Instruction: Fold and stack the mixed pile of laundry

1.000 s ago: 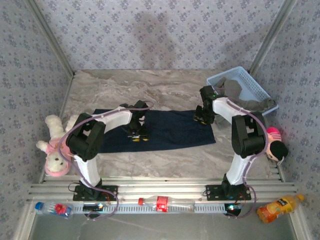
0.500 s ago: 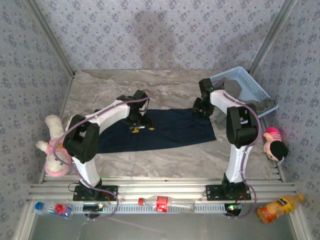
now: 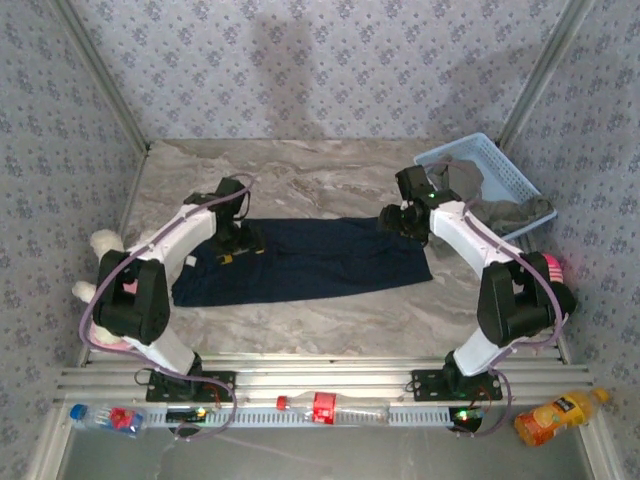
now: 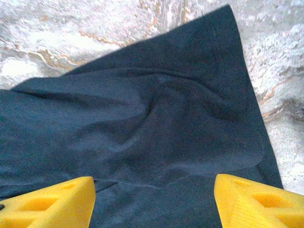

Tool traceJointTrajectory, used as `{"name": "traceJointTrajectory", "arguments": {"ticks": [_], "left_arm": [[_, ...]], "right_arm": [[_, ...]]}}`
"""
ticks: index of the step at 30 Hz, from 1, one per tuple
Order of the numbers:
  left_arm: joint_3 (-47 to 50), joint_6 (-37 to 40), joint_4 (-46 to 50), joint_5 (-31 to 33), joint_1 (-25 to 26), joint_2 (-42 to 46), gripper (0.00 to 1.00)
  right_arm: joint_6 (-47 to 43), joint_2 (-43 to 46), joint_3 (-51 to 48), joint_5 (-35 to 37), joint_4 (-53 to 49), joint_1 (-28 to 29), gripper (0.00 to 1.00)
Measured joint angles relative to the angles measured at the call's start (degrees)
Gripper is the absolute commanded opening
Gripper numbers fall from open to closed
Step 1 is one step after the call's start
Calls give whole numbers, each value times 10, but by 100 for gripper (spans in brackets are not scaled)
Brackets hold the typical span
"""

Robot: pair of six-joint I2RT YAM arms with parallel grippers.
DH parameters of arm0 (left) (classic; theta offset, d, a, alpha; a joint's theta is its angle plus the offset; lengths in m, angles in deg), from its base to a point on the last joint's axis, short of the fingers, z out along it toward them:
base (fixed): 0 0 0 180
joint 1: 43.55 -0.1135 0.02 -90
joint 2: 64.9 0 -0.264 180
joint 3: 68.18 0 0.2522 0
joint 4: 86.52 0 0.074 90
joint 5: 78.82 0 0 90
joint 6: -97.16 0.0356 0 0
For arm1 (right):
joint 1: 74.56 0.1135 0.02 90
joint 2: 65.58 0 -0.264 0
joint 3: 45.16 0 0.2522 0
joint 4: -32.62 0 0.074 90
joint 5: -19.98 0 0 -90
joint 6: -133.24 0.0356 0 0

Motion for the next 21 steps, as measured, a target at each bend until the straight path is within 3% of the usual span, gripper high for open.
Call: {"name": "traceJointTrajectory", "arguments": {"ticks": [6, 10, 14, 17, 21], "left_arm": [[16, 25, -12, 24, 53, -3, 51], [15, 37, -15, 62, 97, -29, 50], [16, 47, -15, 92, 109, -58, 46], [15, 55, -15, 112, 110, -68, 32], [9, 65, -11, 132, 110, -84, 0]], "right_arm": [[5, -4, -17, -5, -7, 0, 69], [6, -6, -17, -7, -6, 2, 69], [6, -8, -17, -7, -6, 3, 69], [6, -8, -17, -7, -6, 3, 69], [6, -8, -17, -7, -8, 3, 69]]}}
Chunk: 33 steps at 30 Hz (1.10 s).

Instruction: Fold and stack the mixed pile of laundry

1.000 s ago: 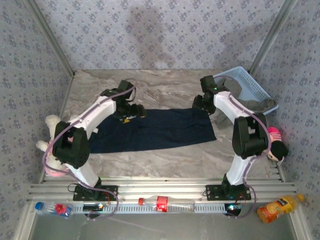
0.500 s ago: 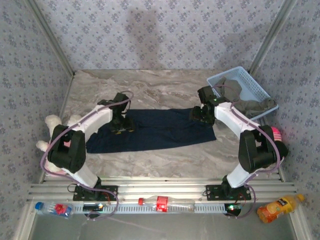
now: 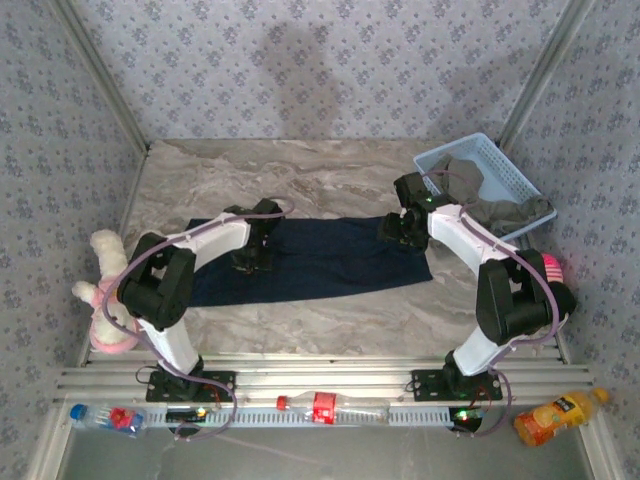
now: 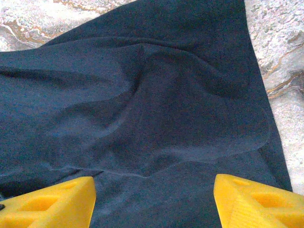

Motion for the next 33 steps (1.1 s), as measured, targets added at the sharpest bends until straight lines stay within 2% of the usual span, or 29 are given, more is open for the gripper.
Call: {"name": "traceJointTrajectory", "arguments": {"ticks": [5, 8, 10, 12, 14, 15, 17, 18, 19, 21, 25, 28, 30, 33], "left_arm": [[-41, 16, 37, 2, 0, -6, 0], [-88, 24, 64, -16, -1, -3, 0], [-117, 37, 90, -51, -9, 1, 0], [-134, 51, 105, -98, -26, 15, 21], [-139, 67, 119, -131, -47, 27, 30], [-139, 70, 125, -143, -56, 30, 41], [-138, 79, 137, -153, -70, 30, 75], [-135, 77, 139, -154, -73, 31, 86], [-132, 76, 140, -154, -75, 33, 89], [-129, 75, 145, -153, -75, 38, 88], [-111, 65, 136, -144, -75, 61, 82], [-59, 38, 114, -136, -82, 97, 72], [-10, 12, 99, -139, -99, 129, 66], [75, -25, 71, -150, -145, 176, 64]], "right_arm": [[5, 0, 0, 0, -5, 0, 69], [7, 1, 0, 0, -9, 0, 69], [9, 1, 0, 0, -11, 0, 69], [11, 1, 0, 0, -11, 0, 69], [11, 1, 0, 2, -11, 1, 69], [11, 1, 0, 3, -11, 1, 69], [11, 1, 0, 4, -12, 3, 69], [11, 1, 0, 5, -12, 3, 69], [11, 1, 0, 5, -12, 4, 69], [11, 1, 0, 7, -12, 6, 69], [11, 1, 0, 9, -14, 9, 69], [11, 1, 0, 9, -15, 10, 69], [11, 1, 0, 10, -16, 11, 69], [11, 1, 0, 9, -16, 12, 69]]}}
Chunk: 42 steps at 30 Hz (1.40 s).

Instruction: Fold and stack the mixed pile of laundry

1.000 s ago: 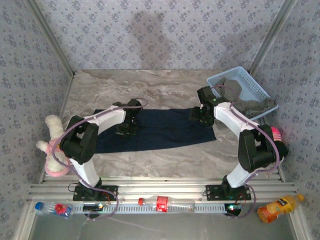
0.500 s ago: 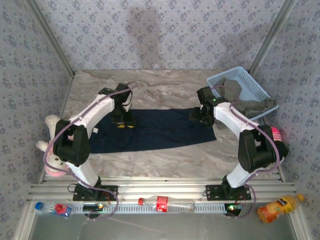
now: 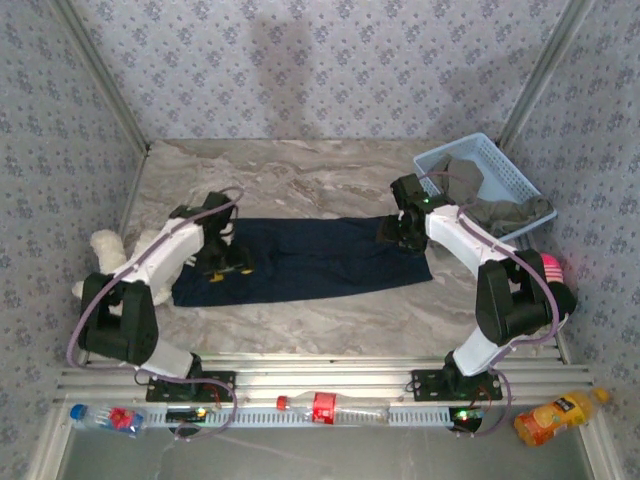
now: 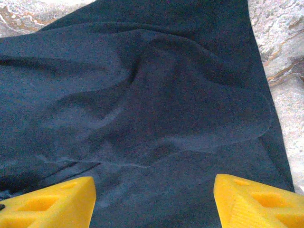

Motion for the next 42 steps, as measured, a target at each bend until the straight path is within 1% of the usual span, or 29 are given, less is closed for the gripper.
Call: {"name": "traceJointTrajectory", "arguments": {"ticks": [1, 5, 7, 10, 12, 14, 15, 18, 20, 22, 23, 24, 30, 34, 36, 38, 39, 40, 41, 42], "left_arm": [[24, -11, -6, -2, -11, 11, 64], [83, -40, -48, -18, -16, 29, 62], [98, -50, -75, -25, -16, 29, 60], [110, -64, -111, -27, -16, 22, 55], [113, -71, -137, -27, -16, 8, 49], [115, -75, -156, -26, -16, -6, 37], [115, -77, -162, -26, -16, -14, 33], [115, -74, -171, -25, -16, -25, 28], [114, -74, -172, -24, -16, -25, 20], [114, -70, -170, -18, -16, -25, 19], [114, -70, -169, -16, -16, -25, 11], [114, -67, -166, -12, -16, -24, 0], [110, -60, -128, 12, -16, -24, 0], [75, -57, -86, 30, -16, -2, 0], [57, -54, -79, 38, -16, 14, 0], [47, -50, -78, 42, -17, 28, 22], [47, -49, -80, 41, -17, 31, 37], [47, -50, -81, 38, -17, 31, 45], [53, -51, -92, 30, -17, 29, 48], [58, -54, -100, 25, -17, 27, 48]], "right_arm": [[0, 0, 0, 0, 0, 0, 69], [0, -1, 2, 0, -1, 0, 69], [0, -4, 10, 0, -2, 0, 69], [0, -5, 16, 0, -2, 1, 69], [0, -5, 19, -1, -3, 2, 69], [0, -5, 19, -1, -3, 3, 69], [0, -5, 19, -1, -4, 3, 69], [0, -5, 19, -1, -5, 3, 69], [0, -5, 19, 0, -7, 3, 69], [0, -5, 19, 0, -9, 3, 69], [0, -5, 19, 0, -9, 3, 69], [0, -5, 19, -1, -9, 3, 69], [4, -5, 19, -1, -9, 3, 69], [4, -5, 19, -1, -9, 3, 69], [4, -5, 19, -2, -8, 4, 67], [4, -6, 19, -7, -1, 12, 66], [4, -8, 19, -10, 5, 19, 65], [4, -12, 21, -14, 8, 29, 65], [4, -17, 24, -16, 9, 41, 65], [4, -26, 29, -20, 14, 57, 65]]}}
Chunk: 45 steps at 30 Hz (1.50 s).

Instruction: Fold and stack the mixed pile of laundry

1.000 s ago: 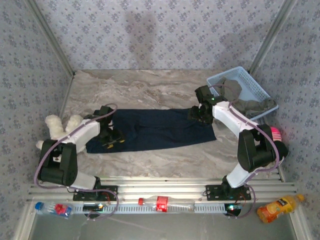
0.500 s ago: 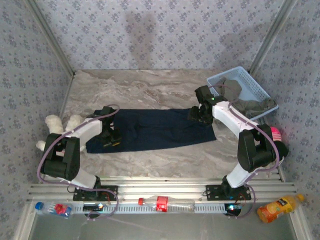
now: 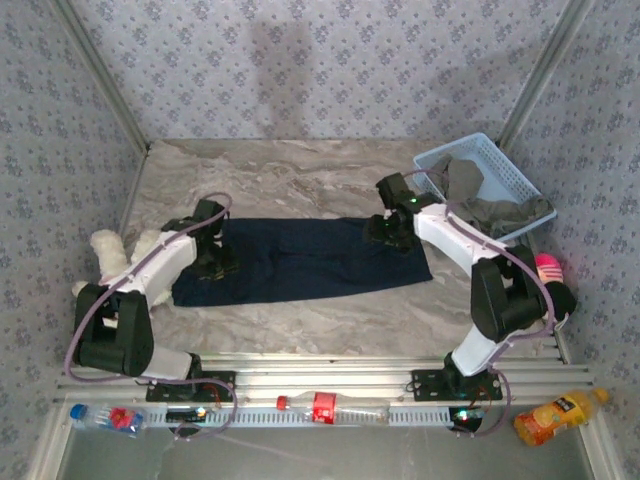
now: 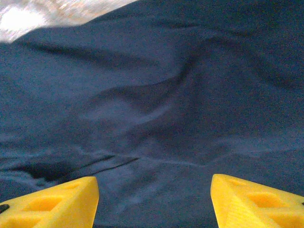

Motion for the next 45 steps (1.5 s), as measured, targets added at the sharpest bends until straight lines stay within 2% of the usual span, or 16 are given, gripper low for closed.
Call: {"name": "traceJointTrajectory", "arguments": {"ticks": [5, 11, 13, 16, 22, 27, 36, 43, 44, 45], "left_arm": [[39, -11, -33, -22, 0, -16, 49], [70, -21, -44, -29, 15, -17, 48], [77, -24, -45, -30, 25, -18, 41], [83, -32, -49, -33, 35, -20, 23], [82, -33, -61, -28, 38, -30, 0], [57, -25, -32, -13, 34, -29, 0], [24, 5, 40, 36, -25, 30, 0], [25, 12, 56, 39, -28, 38, 1], [26, 12, 58, 43, -28, 38, 6], [26, 12, 61, 45, -28, 39, 16]], "right_arm": [[2, -33, 17, -13, 16, 56, 65], [7, -48, 36, -16, 19, 78, 65], [8, -49, 40, -16, 21, 81, 65], [11, -51, 42, -15, 21, 83, 65], [11, -51, 43, -15, 20, 83, 65], [13, -51, 43, -15, 16, 83, 65], [14, -51, 43, -12, 12, 83, 65], [14, -52, 43, -11, 12, 83, 65], [14, -52, 43, -11, 12, 83, 65], [14, -52, 43, -11, 12, 83, 65]]}}
